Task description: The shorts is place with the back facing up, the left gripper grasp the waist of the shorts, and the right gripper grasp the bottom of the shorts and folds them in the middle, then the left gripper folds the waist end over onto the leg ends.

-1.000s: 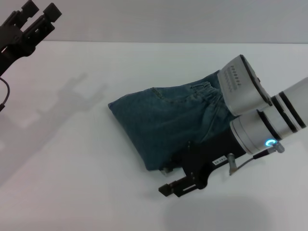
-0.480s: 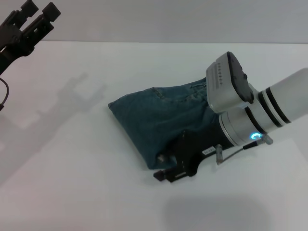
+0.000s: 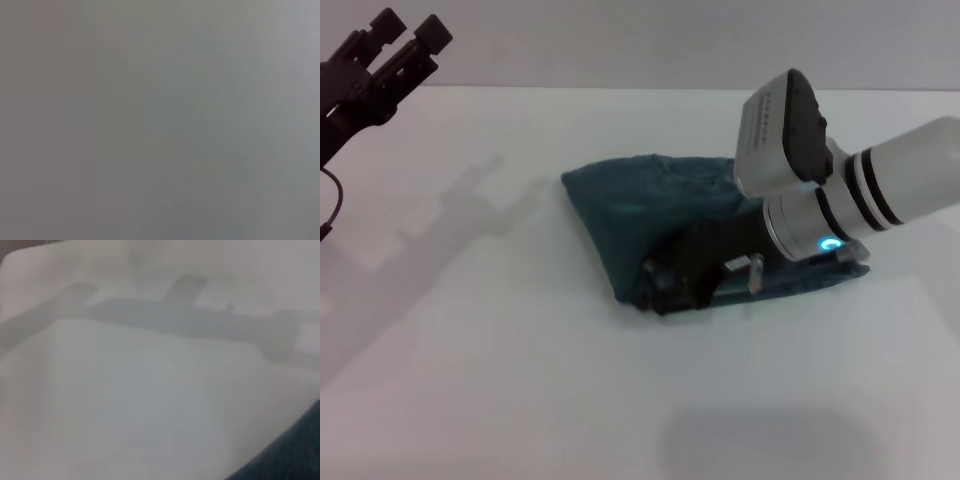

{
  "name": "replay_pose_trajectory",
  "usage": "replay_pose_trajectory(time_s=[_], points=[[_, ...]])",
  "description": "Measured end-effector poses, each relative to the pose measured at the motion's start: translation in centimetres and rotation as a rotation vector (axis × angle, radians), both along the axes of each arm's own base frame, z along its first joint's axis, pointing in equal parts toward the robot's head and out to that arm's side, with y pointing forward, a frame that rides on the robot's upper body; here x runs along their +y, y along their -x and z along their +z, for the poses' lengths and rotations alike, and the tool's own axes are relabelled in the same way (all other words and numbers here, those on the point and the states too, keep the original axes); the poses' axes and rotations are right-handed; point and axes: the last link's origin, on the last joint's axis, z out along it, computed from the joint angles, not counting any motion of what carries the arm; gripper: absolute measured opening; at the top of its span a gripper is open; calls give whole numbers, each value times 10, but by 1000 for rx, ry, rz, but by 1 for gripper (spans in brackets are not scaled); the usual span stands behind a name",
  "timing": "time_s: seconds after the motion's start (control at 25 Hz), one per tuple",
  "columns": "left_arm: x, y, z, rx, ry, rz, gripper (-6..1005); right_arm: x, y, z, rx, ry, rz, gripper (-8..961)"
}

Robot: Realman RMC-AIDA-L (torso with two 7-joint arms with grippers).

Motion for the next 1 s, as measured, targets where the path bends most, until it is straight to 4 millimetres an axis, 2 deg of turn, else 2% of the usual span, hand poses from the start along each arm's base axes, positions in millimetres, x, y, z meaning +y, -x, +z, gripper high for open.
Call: replay_pose_trajectory(time_s=[0.32,0.56,0.72,0.84,1.0], points=[[-1,2,-2,-3,6,5,846,16,11,3,86,-119,12,551],[-4,4,-3,-7,10,9,846,22,7,5,88,-178,19,552],[-5,6,-5,-10,13,17,846,6,3,6,124,-103,78,552],[-7,8,-5,-13,14,20,846,-13,-1,14,239,-60,157,552],[-8,10,-5,-13,14,25,846,-31,-14,42,482,-236,236,552]])
